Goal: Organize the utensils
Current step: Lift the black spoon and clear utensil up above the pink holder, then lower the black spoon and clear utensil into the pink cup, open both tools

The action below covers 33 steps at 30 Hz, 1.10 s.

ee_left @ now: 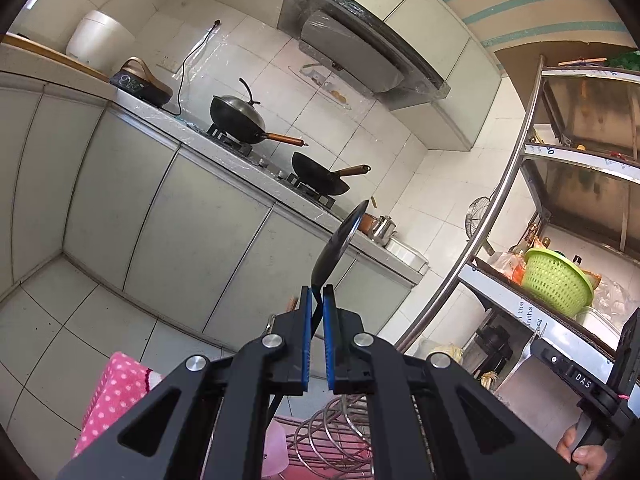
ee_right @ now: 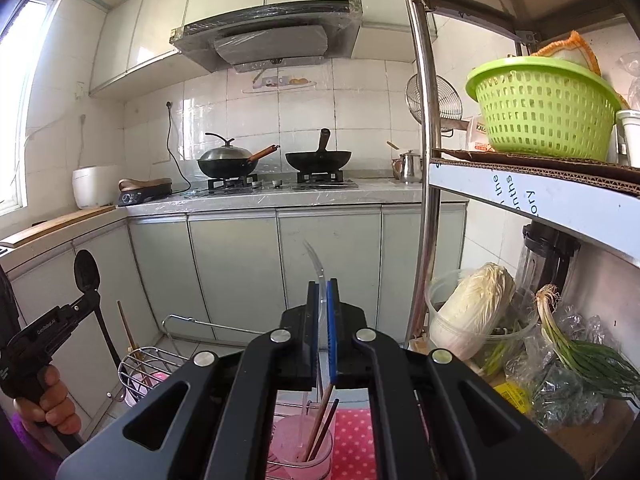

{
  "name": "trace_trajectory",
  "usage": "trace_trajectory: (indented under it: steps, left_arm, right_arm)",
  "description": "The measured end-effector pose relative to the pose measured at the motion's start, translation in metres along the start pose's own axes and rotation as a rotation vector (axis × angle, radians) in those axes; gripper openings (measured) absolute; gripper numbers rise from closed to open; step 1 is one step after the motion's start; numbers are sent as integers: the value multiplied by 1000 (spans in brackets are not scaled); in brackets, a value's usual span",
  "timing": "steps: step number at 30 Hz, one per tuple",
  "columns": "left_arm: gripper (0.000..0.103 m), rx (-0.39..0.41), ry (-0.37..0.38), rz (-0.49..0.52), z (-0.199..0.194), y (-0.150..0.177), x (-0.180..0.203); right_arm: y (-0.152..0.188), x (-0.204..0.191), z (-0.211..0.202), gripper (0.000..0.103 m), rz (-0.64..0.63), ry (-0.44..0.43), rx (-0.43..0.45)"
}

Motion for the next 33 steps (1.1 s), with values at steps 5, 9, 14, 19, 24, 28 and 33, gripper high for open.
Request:
trace_trajectory:
  steps: [5,9,14,19,24,28,33]
  left_arm:
    - [5,-54,-7,-17,0,18,-12]
    - [5,-100,-15,-15,-1,30,-14]
    - [5,-171,-37,-34,4,42,-20]
    - [8,-217,-90,-38,8,50,-26]
    - [34,-245,-131,-40,8,49,-27]
    - [39,-259,-137,-30,5,44,-24]
    - [39,-280,-143,-35,-1,42,-24]
  right_arm:
    - [24,1,11,4,36,-31,-72]
    - [48,3,19,4,80,-69,-140]
    - [76,3,28,4,103,-78,-217]
    - [93,4,34,4,119,-85,-277]
    - [99,8,40,8,154,-127,-329]
    - [100,12,39,33,184,-158,-343]
    - [98,13,29,40,182,-163,-340]
Point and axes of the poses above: each gripper's, at about its wrist camera, not at the fingertips, and z roughly the way its jaws point, x to its right, y to its underside, the point moved 1 cm from there along z, roughly the way its jaws point, and after that the axes turned 6 degrees about -z, right-handed, at the moved point
